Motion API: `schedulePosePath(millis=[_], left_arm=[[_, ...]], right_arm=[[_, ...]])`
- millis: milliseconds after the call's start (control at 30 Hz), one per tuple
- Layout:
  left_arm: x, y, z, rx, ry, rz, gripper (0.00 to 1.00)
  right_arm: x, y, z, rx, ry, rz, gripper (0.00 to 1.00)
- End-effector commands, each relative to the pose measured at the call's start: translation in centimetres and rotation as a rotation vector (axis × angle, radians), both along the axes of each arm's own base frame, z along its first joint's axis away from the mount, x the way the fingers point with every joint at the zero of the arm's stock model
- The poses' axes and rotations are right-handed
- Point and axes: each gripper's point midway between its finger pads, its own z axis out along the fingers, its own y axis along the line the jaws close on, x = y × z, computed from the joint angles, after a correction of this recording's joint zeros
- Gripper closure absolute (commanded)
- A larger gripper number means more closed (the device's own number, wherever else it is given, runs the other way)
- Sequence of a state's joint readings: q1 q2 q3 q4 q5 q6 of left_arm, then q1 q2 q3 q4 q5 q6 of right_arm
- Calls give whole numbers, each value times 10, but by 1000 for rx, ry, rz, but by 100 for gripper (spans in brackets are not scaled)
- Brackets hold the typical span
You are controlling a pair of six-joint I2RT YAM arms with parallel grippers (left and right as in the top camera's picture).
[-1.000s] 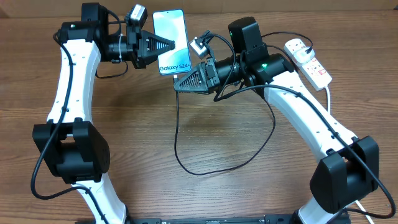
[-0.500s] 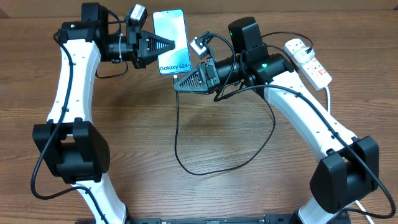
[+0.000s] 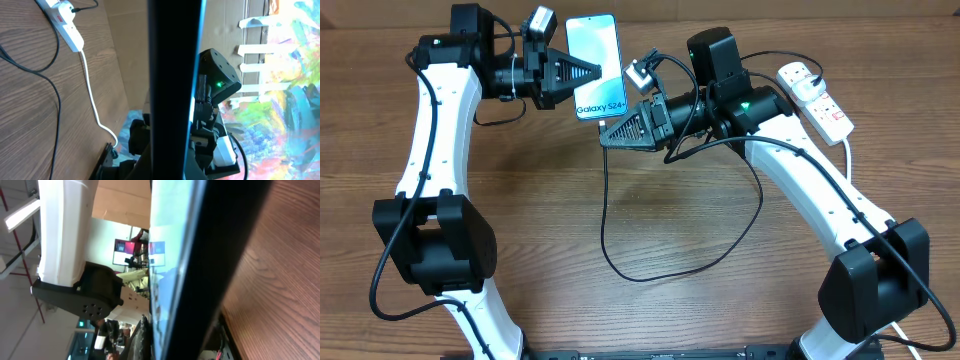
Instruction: Plug charger to phone and switch on socket
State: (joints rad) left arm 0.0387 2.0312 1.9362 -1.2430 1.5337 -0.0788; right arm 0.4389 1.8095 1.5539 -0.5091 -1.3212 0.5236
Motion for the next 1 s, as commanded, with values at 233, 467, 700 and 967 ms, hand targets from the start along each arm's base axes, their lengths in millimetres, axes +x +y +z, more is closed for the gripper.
schedulePosePath(millis=[233,467,700,967], left_arm=[[-2,1,13,-47,-13,-9,96],[-3,1,13,-48,1,-9,96],[-4,1,12,-47,4,-8,96],[-3,1,13,-47,2,-8,96]], right_arm=[[0,-1,2,12,-3,9,96],[2,0,1,8,-13,2,96],[4,0,-1,-1,-16,-10,96],[2,0,1,7,-13,0,96]])
